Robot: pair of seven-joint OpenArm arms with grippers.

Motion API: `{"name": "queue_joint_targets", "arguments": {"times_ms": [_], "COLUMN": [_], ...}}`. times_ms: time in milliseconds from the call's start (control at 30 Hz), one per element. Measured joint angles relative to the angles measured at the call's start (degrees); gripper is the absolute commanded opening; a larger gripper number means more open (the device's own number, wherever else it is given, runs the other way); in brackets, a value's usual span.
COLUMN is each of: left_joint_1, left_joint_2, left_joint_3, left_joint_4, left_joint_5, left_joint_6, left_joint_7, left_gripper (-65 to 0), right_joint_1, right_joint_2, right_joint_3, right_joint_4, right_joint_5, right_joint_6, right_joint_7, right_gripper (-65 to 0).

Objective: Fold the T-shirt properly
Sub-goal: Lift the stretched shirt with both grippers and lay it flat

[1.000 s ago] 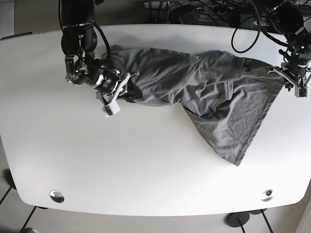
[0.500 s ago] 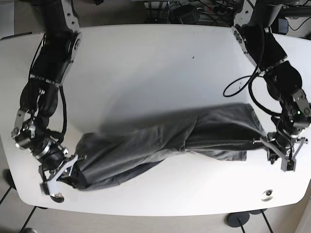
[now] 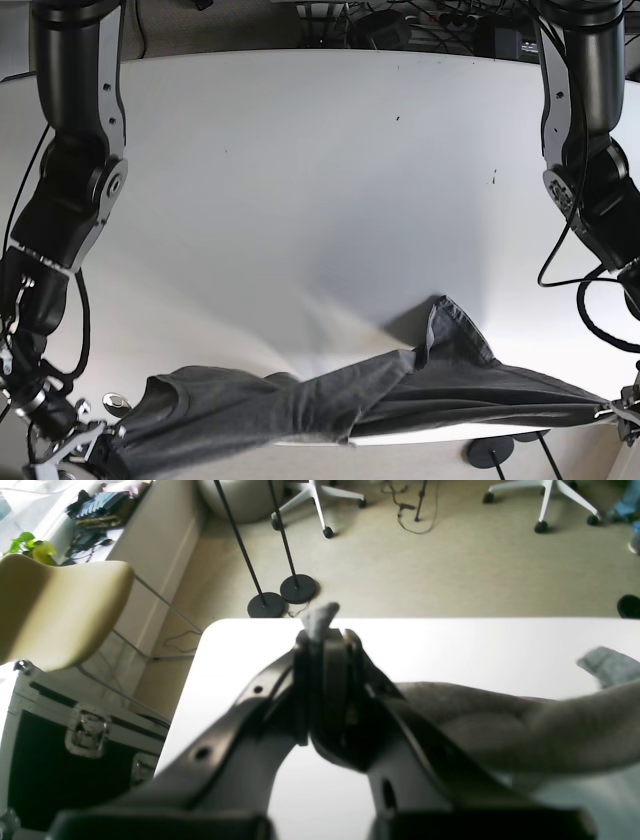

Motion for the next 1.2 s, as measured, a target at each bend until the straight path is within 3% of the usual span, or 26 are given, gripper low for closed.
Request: {"name": "queue_joint_targets", "arguments": {"times_ms": [200, 333, 433, 767, 833, 900, 1000, 1100, 1200], "left_joint_1": [19.6, 34.6, 43.0, 57.8, 59.0, 59.5, 59.6, 59.6, 59.6], "left_joint_2": [-0.7, 1.7, 4.1, 8.0, 8.3, 8.3, 8.3, 8.3, 8.3], "left_joint_3": [-8.7, -14.9, -20.1, -29.7, -30.1, -30.1, -30.1, -30.1, -30.1], "left_joint_4": [11.2, 18.5, 20.6, 24.8, 24.8, 24.8, 24.8, 24.8, 24.8], "left_joint_5": [1.3, 0.1, 0.9, 0.7, 0.8, 0.9, 0.9, 0.9, 0.9], "left_joint_6": [0.2, -0.4, -5.1, -11.4, -11.7, -11.7, -11.7, -11.7, -11.7], "left_joint_7": [0.7, 0.1, 0.5, 0.0, 0.0, 0.0, 0.0, 0.0, 0.0], "left_gripper": [-64.4, -64.4, -64.4, -64.4, -64.4, -64.4, -64.4, -64.4, -64.4], "right_joint_1": [-25.9, -42.9, -52.7, -67.5, -68.8, -69.8, -69.1, -64.0, -52.5], "right_joint_2": [-4.0, -7.1, -9.2, -9.8, -9.8, -9.8, -11.0, -11.8, -10.7], "right_joint_3": [4.5, 6.0, 7.5, 7.5, 7.5, 7.4, 7.3, 7.1, 1.9], "right_joint_4": [11.1, 17.4, 20.4, 25.7, 27.0, 29.1, 32.5, 32.2, 21.9], "right_joint_5": [-0.4, 0.0, -0.3, 0.0, 0.0, 0.0, 0.0, -0.5, -0.5], "right_joint_6": [-0.15, 0.52, 0.46, 0.63, 0.63, 0.63, 0.63, 0.63, 0.0], "right_joint_7": [-0.9, -0.3, -0.2, 0.2, 0.2, 0.2, 0.3, -0.2, 0.2], "right_gripper": [-63.3, -63.3, -63.3, -62.6, -56.1, -37.9, -16.3, -7.9, -8.4]}}
